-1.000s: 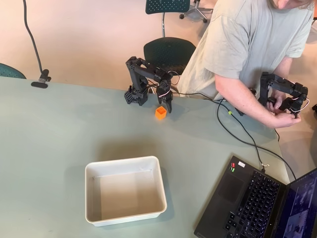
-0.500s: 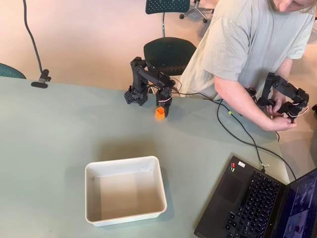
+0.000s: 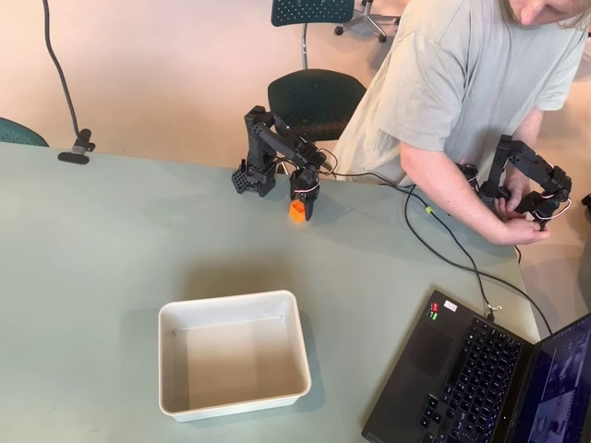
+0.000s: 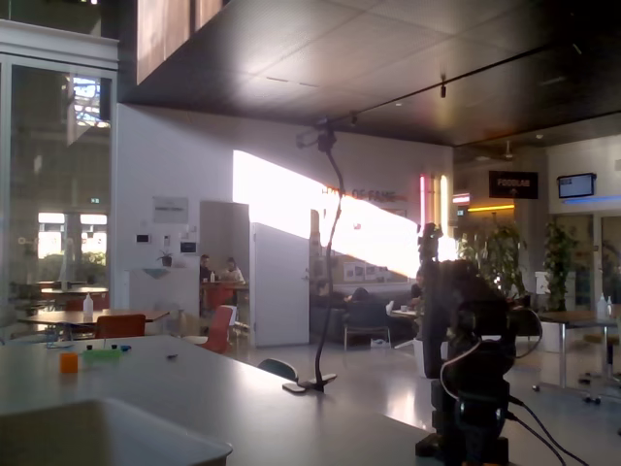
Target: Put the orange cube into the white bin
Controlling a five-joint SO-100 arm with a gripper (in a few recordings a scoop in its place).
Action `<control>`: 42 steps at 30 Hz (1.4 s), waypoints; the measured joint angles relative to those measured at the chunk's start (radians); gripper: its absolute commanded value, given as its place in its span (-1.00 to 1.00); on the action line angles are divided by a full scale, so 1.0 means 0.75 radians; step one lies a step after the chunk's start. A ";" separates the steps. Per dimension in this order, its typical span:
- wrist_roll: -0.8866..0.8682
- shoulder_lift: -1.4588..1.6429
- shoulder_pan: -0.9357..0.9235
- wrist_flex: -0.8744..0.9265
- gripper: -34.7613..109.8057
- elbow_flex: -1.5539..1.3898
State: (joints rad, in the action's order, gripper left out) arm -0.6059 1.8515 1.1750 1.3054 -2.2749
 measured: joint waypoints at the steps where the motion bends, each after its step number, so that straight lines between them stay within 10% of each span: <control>1: 0.000 0.000 -0.004 -0.002 0.18 0.000; 42: 0.010 0.000 -0.133 -0.160 -0.19 0.174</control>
State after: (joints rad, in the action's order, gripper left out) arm -0.5983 1.8515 1.0753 1.1858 -2.1445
